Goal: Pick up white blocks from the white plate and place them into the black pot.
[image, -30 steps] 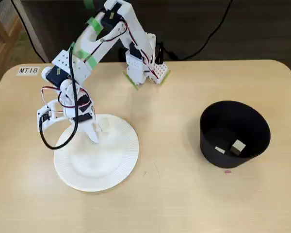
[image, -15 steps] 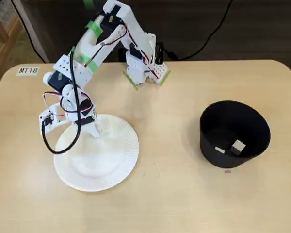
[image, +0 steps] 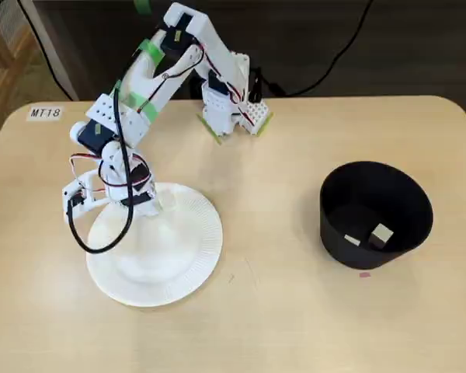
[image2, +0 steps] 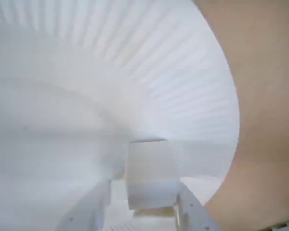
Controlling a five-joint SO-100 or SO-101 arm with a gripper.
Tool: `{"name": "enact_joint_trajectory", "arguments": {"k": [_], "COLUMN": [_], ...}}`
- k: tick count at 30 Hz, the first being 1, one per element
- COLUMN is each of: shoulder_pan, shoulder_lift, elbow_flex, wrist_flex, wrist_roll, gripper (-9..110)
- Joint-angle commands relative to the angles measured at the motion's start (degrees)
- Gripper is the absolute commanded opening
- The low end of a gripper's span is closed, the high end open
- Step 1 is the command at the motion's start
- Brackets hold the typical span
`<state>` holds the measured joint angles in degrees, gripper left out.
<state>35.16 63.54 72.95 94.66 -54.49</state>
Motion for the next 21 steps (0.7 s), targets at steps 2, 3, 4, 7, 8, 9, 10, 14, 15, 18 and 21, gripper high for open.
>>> {"name": "enact_joint_trajectory", "arguments": {"k": [2, 3, 4, 7, 8, 9, 10, 14, 15, 18, 21], "shoulder_pan": [0.62, 0.88, 1.23, 2.20, 2.72, 3.25, 3.87, 5.71, 5.80, 5.54, 4.83], "shoulder_lift": [0.62, 0.62, 0.53, 0.53, 0.62, 0.62, 0.70, 0.79, 0.70, 0.44, 0.44], "elbow_flex": [-2.29, -2.29, -2.29, -2.46, -2.55, -2.72, -2.90, -3.60, -3.60, -3.60, -3.52], "wrist_flex": [0.35, 0.35, 0.35, 0.35, 0.35, 0.35, 0.35, 0.35, 0.35, 0.35, 0.35], "wrist_roll": [-0.35, -0.44, -0.44, -0.26, 0.00, 0.26, 0.62, 1.41, 1.49, 1.49, 1.49], "gripper": [33, 35, 37, 37, 37, 37, 37, 36, 35, 30, 30]}}
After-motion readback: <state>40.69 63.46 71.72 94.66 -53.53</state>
